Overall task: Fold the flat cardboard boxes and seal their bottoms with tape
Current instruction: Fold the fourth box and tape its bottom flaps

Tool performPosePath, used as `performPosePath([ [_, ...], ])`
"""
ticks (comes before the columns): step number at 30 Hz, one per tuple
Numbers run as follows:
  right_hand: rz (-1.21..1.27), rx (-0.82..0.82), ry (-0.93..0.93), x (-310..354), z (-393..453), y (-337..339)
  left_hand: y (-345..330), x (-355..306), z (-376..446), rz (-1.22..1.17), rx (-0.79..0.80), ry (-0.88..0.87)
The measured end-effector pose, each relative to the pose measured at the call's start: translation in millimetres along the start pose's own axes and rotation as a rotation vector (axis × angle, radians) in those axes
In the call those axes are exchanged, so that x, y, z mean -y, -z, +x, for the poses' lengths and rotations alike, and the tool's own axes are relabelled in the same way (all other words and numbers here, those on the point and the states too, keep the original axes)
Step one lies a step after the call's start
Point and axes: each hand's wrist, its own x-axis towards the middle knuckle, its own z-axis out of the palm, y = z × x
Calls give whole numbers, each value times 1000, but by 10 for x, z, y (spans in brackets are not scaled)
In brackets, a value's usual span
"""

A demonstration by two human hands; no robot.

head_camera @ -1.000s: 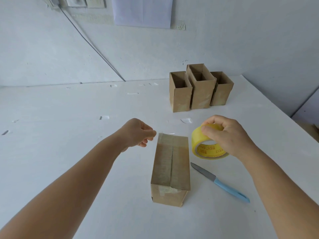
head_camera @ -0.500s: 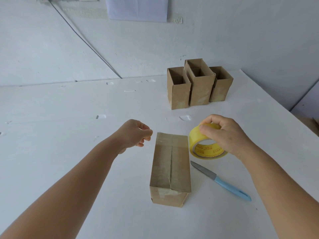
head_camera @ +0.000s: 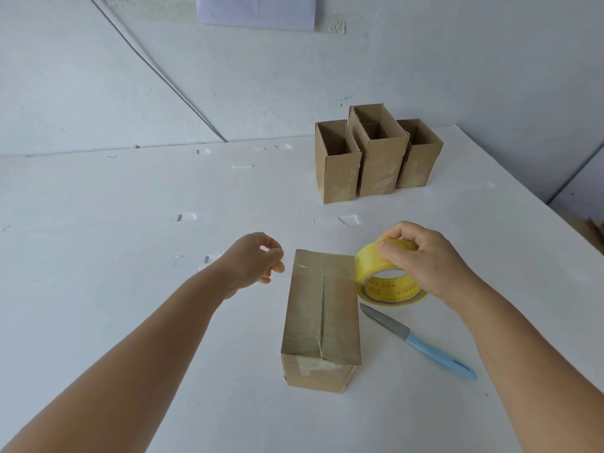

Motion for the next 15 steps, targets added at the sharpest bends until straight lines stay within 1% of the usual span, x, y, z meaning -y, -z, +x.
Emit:
performPosePath([
  [5, 66, -11, -42, -51, -27, -52, -231, 146, 16, 44, -72, -49],
  [8, 68, -20, -52, -58, -30, -63, -342, 161, 0, 150, -147, -101],
  [10, 60, -29, -46, -50, -31, -69, -375, 167, -27, 207, -142, -63],
  [12, 55, -30, -37, -34, -43, -78, -406, 222, -67, 246, -103, 16],
  [14, 59, -30, -38, -24, -53, -79, -430, 303, -57, 362, -78, 34],
  [15, 58, -28, -39, -21, -59, -78, -421, 322, -54, 392, -96, 29],
])
